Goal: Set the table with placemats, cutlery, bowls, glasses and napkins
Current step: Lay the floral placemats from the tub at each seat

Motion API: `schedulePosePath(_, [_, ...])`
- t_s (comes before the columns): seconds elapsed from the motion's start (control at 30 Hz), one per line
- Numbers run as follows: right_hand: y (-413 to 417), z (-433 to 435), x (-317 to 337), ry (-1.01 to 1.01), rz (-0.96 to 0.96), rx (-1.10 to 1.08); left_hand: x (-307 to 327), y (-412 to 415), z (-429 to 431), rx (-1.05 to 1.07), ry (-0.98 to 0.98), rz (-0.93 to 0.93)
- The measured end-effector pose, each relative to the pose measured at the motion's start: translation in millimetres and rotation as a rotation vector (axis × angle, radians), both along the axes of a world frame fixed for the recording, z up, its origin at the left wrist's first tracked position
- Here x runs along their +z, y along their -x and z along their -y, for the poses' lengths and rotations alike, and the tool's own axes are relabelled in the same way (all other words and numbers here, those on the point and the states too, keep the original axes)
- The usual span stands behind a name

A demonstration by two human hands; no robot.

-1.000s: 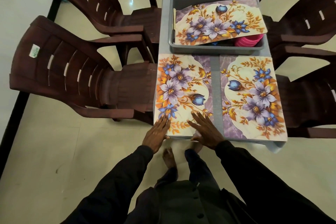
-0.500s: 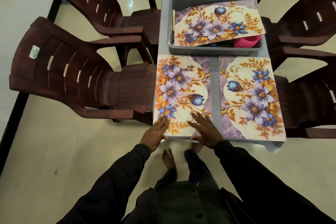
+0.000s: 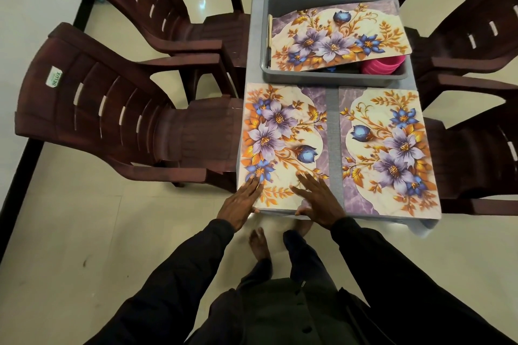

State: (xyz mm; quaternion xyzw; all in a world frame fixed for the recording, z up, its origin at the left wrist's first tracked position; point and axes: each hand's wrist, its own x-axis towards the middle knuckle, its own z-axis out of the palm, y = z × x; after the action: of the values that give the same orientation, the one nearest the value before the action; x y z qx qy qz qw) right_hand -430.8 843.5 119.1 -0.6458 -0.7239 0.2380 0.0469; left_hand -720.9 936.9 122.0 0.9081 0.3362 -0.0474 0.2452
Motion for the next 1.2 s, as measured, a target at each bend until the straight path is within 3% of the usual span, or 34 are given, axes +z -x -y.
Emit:
schedulePosePath(0.7, [-1, -5, 7, 0.05, 0.069, 0.06, 17, 0, 4, 0.081, 0.049, 0.093])
schedulePosePath(0.93, [-17, -15, 46, -0.134, -0.115, -0.131, 65, -28, -18, 0.236, 0.143, 0.238])
schedulePosePath(1.1, [-64, -46, 68, -0.121, -0.104, -0.355, 95, -70, -61, 0.438, 0.312, 0.359])
schedulePosePath(1.2, [-102, -74, 82, -0.167, -0.121, -0.466, 108, -102, -97, 0.529, 0.259, 0.412])
